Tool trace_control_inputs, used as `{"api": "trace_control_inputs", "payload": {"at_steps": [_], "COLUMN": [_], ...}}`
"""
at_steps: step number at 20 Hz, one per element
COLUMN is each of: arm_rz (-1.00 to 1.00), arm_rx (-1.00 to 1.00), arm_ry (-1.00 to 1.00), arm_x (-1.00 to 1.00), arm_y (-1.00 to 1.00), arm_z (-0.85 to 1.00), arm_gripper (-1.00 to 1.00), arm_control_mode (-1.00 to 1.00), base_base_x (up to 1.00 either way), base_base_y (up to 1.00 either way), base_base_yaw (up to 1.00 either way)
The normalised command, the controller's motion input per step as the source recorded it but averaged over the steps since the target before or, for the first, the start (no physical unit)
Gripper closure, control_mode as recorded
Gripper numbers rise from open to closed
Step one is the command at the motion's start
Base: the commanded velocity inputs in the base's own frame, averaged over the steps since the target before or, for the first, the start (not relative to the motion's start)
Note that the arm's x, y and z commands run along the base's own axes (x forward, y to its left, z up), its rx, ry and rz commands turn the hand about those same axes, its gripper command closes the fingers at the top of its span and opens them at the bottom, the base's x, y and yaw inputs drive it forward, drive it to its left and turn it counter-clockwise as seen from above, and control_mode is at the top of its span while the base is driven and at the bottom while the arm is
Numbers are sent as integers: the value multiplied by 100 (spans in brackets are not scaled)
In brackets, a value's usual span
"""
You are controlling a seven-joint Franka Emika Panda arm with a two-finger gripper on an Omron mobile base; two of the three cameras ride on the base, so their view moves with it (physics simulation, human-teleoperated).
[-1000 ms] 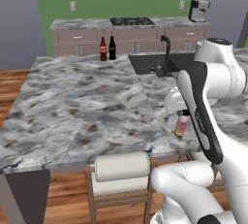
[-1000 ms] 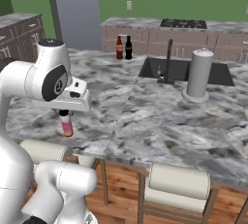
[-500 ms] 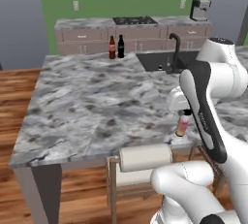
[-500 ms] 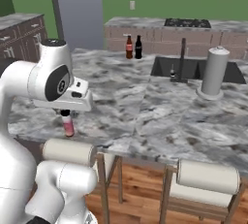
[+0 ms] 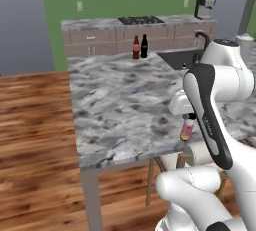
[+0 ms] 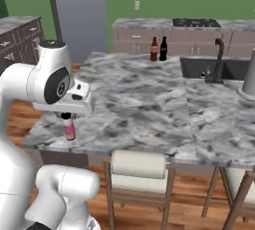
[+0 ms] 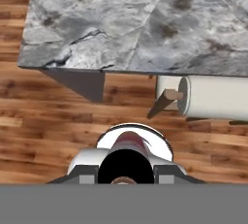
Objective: Place the large bottle from the dining counter next to the other large bottle outside the sink, and place the small bottle from the dining counter next to the other small bottle inside the sink.
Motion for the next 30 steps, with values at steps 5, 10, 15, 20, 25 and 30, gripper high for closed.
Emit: {"api": "trace_control_inputs", "payload": {"at_steps": [5,10,15,20,25,30], "arm_rz": [0,0,0,0,0,0], "arm_rx": [0,0,0,0,0,0], "arm_ry": [0,0,0,0,0,0], "arm_x": [0,0,0,0,0,0], "arm_y": [0,0,0,0,0,0], "arm_z": [0,0,0,0,0,0], "arm_gripper": [100,100,100,100,100,100], "arm_control_mode": [100,100,100,100,100,100], "base_base_x": [0,7,26,39,32,18], "base_base_y": [100,100,100,100,100,100], "base_base_yaw": [-23,-27,-35,-51,-54,-48]}}
